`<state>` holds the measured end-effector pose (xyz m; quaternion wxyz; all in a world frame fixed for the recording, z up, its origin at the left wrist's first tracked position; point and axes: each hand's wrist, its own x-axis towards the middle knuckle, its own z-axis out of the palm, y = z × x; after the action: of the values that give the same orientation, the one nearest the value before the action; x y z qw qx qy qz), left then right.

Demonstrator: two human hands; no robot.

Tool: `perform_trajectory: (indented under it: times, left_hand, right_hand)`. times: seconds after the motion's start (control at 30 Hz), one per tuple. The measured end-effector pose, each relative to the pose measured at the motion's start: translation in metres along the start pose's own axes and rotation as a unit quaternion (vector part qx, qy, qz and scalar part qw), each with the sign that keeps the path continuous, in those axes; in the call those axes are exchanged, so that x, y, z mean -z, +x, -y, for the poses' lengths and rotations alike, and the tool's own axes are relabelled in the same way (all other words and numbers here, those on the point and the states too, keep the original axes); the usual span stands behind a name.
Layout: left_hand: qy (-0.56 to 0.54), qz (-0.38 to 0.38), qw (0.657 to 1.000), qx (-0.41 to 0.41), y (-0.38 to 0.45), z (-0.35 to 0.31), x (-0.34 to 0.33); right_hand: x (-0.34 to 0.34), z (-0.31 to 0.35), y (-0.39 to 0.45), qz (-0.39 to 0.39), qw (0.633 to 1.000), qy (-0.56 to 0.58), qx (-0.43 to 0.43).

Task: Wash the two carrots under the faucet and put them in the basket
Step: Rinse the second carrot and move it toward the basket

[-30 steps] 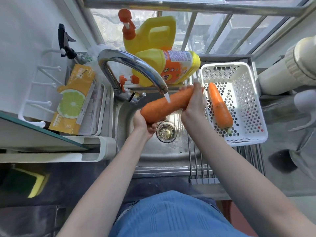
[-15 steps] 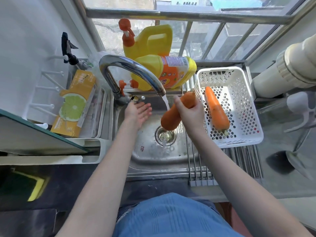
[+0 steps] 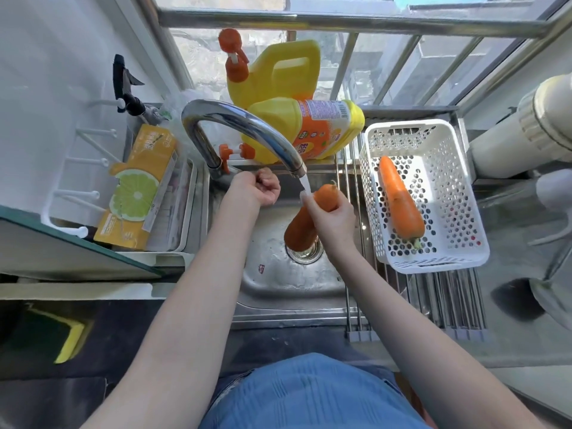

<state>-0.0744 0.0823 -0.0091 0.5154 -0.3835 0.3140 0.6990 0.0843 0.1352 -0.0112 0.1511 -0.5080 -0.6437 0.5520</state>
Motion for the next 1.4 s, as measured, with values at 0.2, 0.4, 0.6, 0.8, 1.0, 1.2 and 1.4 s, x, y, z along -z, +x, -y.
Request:
perform_trajectory:
  times: [0.2, 0.4, 0.6, 0.8, 1.0, 1.2, 1.4]
  left_hand:
    - [0.067, 0.003, 0.997, -0.033, 0.009, 0.008, 0.014]
    - [0.04, -0.007, 0.998, -0.04, 0.008, 0.006, 0.004]
    - [0.038, -0.035, 0.999, -0.001, 0.005, -0.005, -0.001]
    - [-0.066, -0.017, 0.998, 0.003, -0.006, -0.03, -0.005]
    - [-0.109, 0.014, 0.994, 0.023, -0.004, -0.034, 0.0]
    - [0.307, 0.004, 0.951, -0.039, -0.016, 0.015, 0.041]
    - [0.455, -0.058, 0.886, 0.073, -0.01, 0.067, 0.082]
  right_hand:
    - [-0.006, 0.008, 0.006, 0.04, 0.992, -0.104, 0.058]
    - [-0.016, 0.023, 0.015, 0.081, 0.983, -0.129, 0.104]
    - [-0.019, 0.019, 0.022, 0.085, 0.983, -0.127, 0.098]
    - [-0.018, 0.02, 0.019, 0.12, 0.981, -0.133, 0.075]
    - [-0.016, 0.022, 0.022, 0.115, 0.974, -0.171, 0.091]
    - [0.004, 0.023, 0.016, 0.124, 0.983, -0.087, 0.106]
    - [0.031, 0.03, 0.002, 0.038, 0.995, -0.011, 0.092]
